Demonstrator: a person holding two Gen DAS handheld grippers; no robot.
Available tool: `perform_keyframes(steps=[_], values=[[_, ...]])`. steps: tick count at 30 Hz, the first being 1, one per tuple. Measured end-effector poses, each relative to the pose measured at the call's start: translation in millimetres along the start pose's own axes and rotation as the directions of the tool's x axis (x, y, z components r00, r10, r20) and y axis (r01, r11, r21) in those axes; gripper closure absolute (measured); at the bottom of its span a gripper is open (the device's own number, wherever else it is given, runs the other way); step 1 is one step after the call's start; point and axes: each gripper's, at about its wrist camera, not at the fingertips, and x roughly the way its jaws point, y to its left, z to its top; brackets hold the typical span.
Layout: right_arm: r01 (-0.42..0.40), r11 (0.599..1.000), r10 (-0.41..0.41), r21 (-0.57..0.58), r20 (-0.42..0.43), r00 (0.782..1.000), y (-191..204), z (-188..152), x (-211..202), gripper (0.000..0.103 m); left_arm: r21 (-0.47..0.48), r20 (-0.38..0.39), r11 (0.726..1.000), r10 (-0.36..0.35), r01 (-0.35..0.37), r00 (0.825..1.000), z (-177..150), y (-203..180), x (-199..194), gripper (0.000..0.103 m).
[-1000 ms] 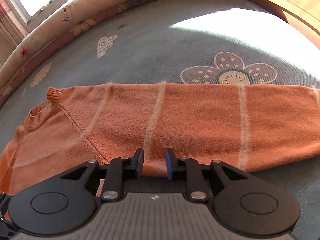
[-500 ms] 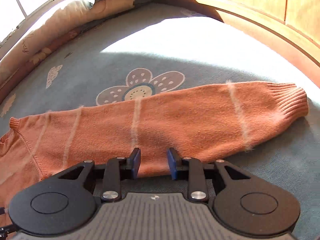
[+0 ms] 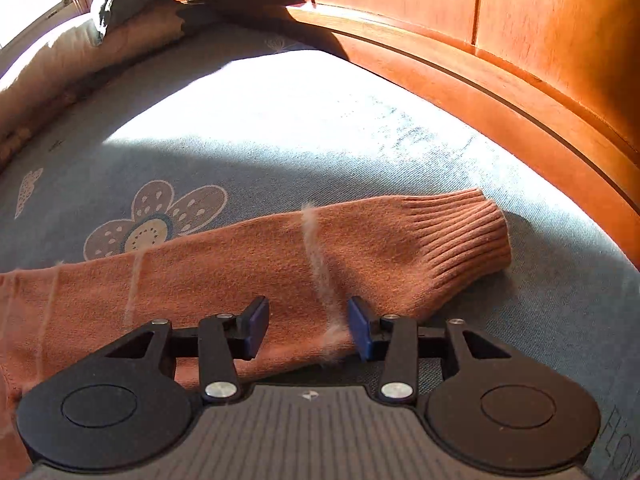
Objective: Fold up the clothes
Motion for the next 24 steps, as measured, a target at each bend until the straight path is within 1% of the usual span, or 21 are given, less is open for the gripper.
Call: perform_keyframes(steps=[1, 2, 4, 6, 8, 12, 13, 15, 16, 17, 20, 22, 24], values=[[0.007, 1.0, -0.006, 0.021, -0.005, 1.0, -7.5, 0.8, -2.6, 0.055, -0.001, -0.003, 1.0, 0.001, -0.001, 1.0, 0.6, -0.2, 0.1, 0.0], [-0.002, 1.0, 0.002, 0.004, -0.018, 1.0, -2.7, 0.3, -6.4, 0.055, -0.003, -0.005, 1.0, 0.003, -0.003, 1.0, 1.1, -0.4, 0.2, 0.0], [-0.116, 0.993, 0.114, -0.033, -0.039, 0.993, 20.8, -5.9, -19.9, 0.055, -0.006, -0.01, 1.0, 0.006, -0.006, 1.0, 2.3, -0.9, 0.4, 0.0], [-0.241, 0.968, 0.236, -0.07, -0.072, 0.969, 51.8, -18.5, -34.7, 0.054, -0.008, -0.015, 1.0, 0.008, -0.009, 1.0, 3.4, -1.3, 0.7, 0.0], [-0.346, 0.93, 0.333, -0.122, -0.112, 0.936, 86.7, -34.3, -47.3, 0.054, -0.011, -0.021, 1.0, 0.011, -0.011, 1.0, 4.5, -1.7, 0.9, 0.0], [-0.418, 0.88, 0.386, -0.226, -0.174, 0.906, 148.1, -81.9, -57.4, 0.053, -0.007, -0.025, 1.0, 0.024, -0.024, 0.999, 10.2, -4.8, -3.2, 0.001], [-0.434, 0.866, 0.395, -0.251, -0.19, 0.899, 163.3, -94.1, -59.7, 0.053, 0.005, -0.003, 1.0, 0.029, -0.029, 1.0, 12.4, -8.1, -7.6, 0.001], [-0.408, 0.861, 0.365, -0.303, -0.188, 0.912, 184.8, -120.1, -61.1, 0.053, 0.044, 0.05, 0.999, -0.011, 0.009, 0.999, 20.4, -17.1, -19.2, 0.001], [-0.391, 0.86, 0.347, -0.329, -0.185, 0.92, 194.9, -133.2, -61.5, 0.053, 0.057, 0.07, 0.997, -0.056, 0.052, 0.996, 27.1, -22.1, -23.6, 0.001], [-0.383, 0.859, 0.34, -0.339, -0.181, 0.923, 200.4, -142.8, -60.4, 0.053, 0.071, 0.089, 0.993, -0.099, 0.093, 0.991, 33.8, -27.2, -27.8, 0.001], [-0.368, 0.857, 0.33, -0.36, -0.165, 0.93, 206.6, -167.3, -53.0, 0.052, 0.11, 0.137, 0.98, -0.179, 0.165, 0.974, 58.7, -46.9, -28.7, 0.001], [-0.342, 0.841, 0.321, -0.42, -0.122, 0.939, 206.5, -180.5, -53.2, 0.052, 0.125, 0.147, 0.973, -0.213, 0.196, 0.966, 75.7, -58.7, -20.8, 0.001], [-0.327, 0.836, 0.317, -0.441, -0.099, 0.943, 202.5, -186.7, -57.1, 0.051, 0.14, 0.131, 0.966, -0.237, 0.218, 0.963, 88.5, -73.4, -9.4, 0.001]])
